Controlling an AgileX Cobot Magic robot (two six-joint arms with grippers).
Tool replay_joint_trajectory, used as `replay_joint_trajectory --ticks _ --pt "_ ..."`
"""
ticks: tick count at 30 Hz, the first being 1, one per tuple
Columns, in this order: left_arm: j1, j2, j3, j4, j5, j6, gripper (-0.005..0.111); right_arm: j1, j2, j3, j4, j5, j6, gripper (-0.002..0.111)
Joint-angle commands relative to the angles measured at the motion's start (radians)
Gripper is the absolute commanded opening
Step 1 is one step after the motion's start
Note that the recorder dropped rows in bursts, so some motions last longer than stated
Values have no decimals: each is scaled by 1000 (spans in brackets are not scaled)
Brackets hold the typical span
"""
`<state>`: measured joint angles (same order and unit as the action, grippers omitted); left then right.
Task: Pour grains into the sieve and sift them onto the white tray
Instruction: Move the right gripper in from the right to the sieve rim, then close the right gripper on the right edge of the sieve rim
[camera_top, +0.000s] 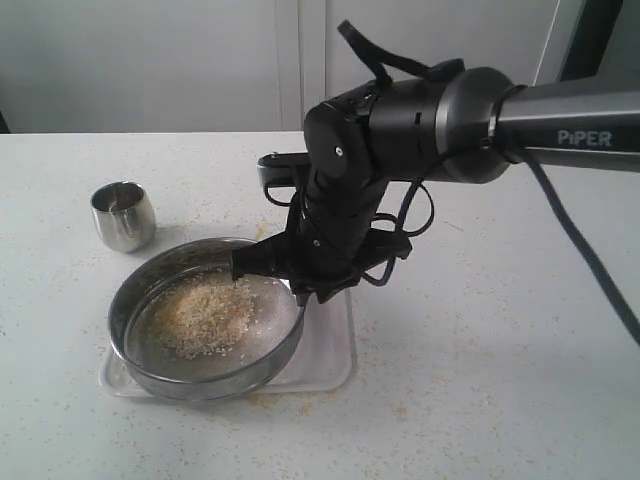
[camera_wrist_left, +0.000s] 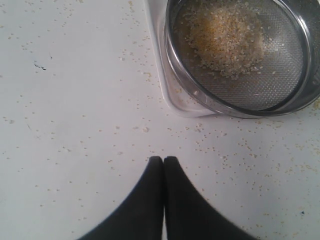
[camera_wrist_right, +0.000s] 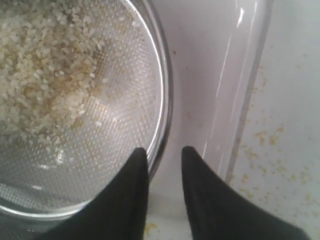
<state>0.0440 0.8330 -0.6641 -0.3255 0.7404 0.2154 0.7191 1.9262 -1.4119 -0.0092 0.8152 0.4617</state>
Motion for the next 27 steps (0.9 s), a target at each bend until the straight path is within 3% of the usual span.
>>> replay_joint_trajectory --ticks 1,27 --pt "3 -6 5 -11 12 -1 0 1 23 -8 9 -84 31 34" --pt "3 -6 5 -11 12 -1 0 1 158 -8 -26 -158 126 32"
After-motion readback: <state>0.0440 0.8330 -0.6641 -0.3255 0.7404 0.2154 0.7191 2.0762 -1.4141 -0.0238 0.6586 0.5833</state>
